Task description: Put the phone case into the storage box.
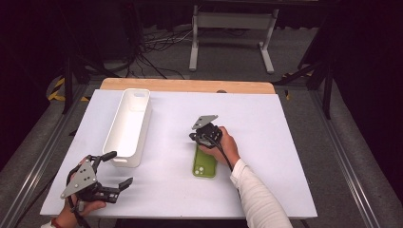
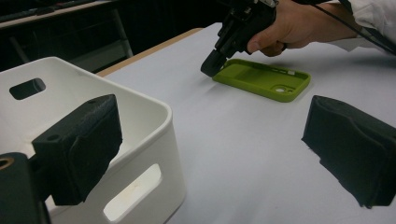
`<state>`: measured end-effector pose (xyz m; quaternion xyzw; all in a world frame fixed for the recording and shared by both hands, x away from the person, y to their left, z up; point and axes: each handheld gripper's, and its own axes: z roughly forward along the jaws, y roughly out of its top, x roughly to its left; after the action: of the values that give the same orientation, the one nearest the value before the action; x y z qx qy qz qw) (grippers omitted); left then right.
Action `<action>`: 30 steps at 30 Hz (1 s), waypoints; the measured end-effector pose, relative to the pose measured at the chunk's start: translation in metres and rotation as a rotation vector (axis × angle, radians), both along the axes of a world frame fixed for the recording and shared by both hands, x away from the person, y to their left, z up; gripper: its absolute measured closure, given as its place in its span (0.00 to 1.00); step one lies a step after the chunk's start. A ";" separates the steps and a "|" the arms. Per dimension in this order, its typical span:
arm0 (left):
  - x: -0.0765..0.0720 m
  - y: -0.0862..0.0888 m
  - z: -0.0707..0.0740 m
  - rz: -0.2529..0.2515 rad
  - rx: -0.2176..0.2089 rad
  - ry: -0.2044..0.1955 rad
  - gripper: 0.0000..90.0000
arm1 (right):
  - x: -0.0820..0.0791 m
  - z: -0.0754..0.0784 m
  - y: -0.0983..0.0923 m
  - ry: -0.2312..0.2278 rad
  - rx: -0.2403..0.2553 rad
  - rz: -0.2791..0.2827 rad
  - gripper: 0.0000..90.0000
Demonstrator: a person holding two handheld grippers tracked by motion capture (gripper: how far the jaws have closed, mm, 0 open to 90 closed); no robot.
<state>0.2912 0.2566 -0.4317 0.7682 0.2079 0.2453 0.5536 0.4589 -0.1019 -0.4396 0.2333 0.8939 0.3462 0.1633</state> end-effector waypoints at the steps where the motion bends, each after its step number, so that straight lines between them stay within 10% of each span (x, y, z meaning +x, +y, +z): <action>1: 0.000 0.000 0.000 0.003 0.002 -0.003 0.06 | 0.001 -0.002 0.000 0.008 -0.010 -0.001 1.00; 30: -0.001 0.000 -0.001 0.016 0.019 0.002 0.07 | -0.017 -0.003 -0.063 0.018 -0.072 -0.113 1.00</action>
<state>0.2901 0.2566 -0.4322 0.7719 0.2122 0.2507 0.5443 0.4416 -0.1647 -0.4430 0.2804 0.8926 0.3018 0.1831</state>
